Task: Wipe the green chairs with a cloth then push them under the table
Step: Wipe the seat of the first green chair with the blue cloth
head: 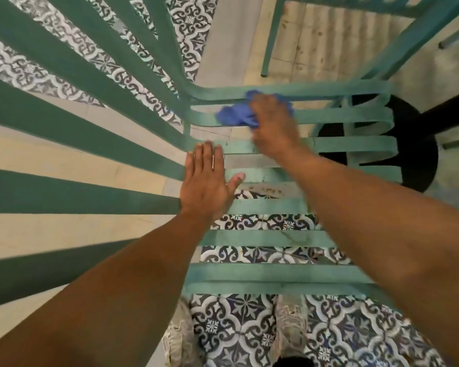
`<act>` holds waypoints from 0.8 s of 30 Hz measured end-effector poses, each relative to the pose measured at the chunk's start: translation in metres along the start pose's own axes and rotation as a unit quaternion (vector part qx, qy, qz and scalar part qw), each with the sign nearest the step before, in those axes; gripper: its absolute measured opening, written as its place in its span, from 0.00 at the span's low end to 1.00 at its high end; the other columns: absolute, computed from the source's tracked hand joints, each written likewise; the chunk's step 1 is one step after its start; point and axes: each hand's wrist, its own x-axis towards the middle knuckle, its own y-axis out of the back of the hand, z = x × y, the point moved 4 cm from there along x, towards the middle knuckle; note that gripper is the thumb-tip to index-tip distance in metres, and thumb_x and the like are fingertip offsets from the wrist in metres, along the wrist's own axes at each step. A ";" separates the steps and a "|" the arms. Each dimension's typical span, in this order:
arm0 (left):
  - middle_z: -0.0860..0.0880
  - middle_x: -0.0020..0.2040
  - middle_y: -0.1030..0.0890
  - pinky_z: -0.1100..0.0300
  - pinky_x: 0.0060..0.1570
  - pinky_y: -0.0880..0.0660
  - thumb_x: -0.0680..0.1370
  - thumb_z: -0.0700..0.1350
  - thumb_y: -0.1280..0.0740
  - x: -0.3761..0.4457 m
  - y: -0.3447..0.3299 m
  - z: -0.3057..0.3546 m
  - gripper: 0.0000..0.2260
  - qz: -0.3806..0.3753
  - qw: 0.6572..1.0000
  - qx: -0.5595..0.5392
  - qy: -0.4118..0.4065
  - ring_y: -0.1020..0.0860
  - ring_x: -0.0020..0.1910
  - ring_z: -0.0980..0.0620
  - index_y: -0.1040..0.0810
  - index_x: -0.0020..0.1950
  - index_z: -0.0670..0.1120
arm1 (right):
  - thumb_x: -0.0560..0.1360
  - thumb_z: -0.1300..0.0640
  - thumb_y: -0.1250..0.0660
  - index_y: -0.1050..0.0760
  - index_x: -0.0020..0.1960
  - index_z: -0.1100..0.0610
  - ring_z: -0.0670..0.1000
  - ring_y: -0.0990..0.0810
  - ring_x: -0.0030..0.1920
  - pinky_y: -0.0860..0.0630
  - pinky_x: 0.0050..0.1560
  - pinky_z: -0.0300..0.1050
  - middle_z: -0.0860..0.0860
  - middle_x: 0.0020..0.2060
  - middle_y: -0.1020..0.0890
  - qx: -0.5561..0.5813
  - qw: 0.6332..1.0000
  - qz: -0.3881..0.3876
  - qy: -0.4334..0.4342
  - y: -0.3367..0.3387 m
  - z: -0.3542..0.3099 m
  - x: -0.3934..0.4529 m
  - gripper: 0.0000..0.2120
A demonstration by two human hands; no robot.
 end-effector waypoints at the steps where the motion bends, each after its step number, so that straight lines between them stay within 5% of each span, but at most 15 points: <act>1: 0.39 0.79 0.54 0.49 0.74 0.64 0.79 0.66 0.60 -0.001 0.000 -0.001 0.36 0.002 1.000 -0.003 -0.003 0.57 0.78 0.43 0.54 0.79 0.42 | 0.71 0.67 0.37 0.32 0.68 0.63 0.63 0.30 0.64 0.38 0.66 0.56 0.60 0.65 0.27 -0.013 0.999 0.018 -0.033 0.015 0.034 -0.016 0.25; 5: 0.36 0.72 0.36 0.43 0.75 0.53 0.80 0.65 0.57 -0.006 0.005 -0.004 0.35 0.031 0.999 0.016 -0.006 0.41 0.73 0.39 0.38 0.74 0.40 | 0.73 0.60 0.36 0.33 0.67 0.64 0.66 0.32 0.66 0.36 0.66 0.60 0.66 0.65 0.30 -0.043 0.972 0.048 -0.226 0.074 0.153 -0.058 0.23; 9: 0.40 0.60 0.26 0.43 0.73 0.48 0.81 0.63 0.56 -0.010 0.006 0.000 0.30 0.023 0.996 0.085 -0.016 0.30 0.61 0.40 0.29 0.64 0.42 | 0.80 0.55 0.43 0.38 0.72 0.61 0.61 0.39 0.72 0.44 0.71 0.60 0.61 0.71 0.35 -0.031 0.933 0.073 -0.351 0.053 0.113 -0.037 0.22; 12: 0.38 0.61 0.25 0.42 0.73 0.50 0.81 0.57 0.62 -0.011 0.008 0.001 0.31 0.009 0.995 0.096 -0.010 0.30 0.62 0.39 0.31 0.66 0.40 | 0.80 0.57 0.44 0.42 0.74 0.57 0.59 0.41 0.73 0.45 0.71 0.57 0.58 0.73 0.38 0.023 0.978 -0.028 -0.204 -0.015 -0.024 -0.003 0.23; 15: 0.35 0.76 0.42 0.41 0.74 0.56 0.74 0.48 0.69 -0.010 -0.002 -0.004 0.33 -0.043 0.990 0.136 -0.019 0.45 0.75 0.37 0.51 0.77 0.37 | 0.76 0.58 0.40 0.41 0.74 0.55 0.55 0.44 0.75 0.51 0.73 0.60 0.54 0.74 0.39 0.045 0.993 -0.100 -0.044 -0.051 -0.120 0.003 0.28; 19: 0.36 0.61 0.25 0.43 0.72 0.51 0.81 0.59 0.54 -0.007 0.000 -0.003 0.29 -0.017 0.994 0.106 -0.003 0.30 0.63 0.37 0.30 0.67 0.39 | 0.74 0.62 0.40 0.47 0.77 0.53 0.55 0.43 0.75 0.47 0.73 0.56 0.53 0.77 0.43 -0.003 0.995 -0.099 0.002 -0.026 -0.049 -0.026 0.34; 21: 0.37 0.58 0.23 0.44 0.71 0.50 0.81 0.62 0.56 -0.007 0.001 -0.001 0.31 -0.010 0.996 0.093 -0.011 0.28 0.59 0.38 0.28 0.64 0.39 | 0.74 0.65 0.39 0.49 0.77 0.51 0.59 0.34 0.68 0.36 0.65 0.57 0.58 0.75 0.42 0.000 0.995 -0.070 -0.075 0.002 0.024 -0.057 0.36; 24: 0.39 0.59 0.24 0.43 0.72 0.50 0.80 0.63 0.59 -0.008 0.001 -0.002 0.33 -0.012 0.997 0.079 -0.020 0.29 0.61 0.39 0.29 0.65 0.41 | 0.76 0.62 0.38 0.42 0.74 0.57 0.69 0.30 0.62 0.31 0.57 0.63 0.64 0.70 0.36 -0.044 0.982 -0.010 -0.186 0.062 0.121 -0.116 0.28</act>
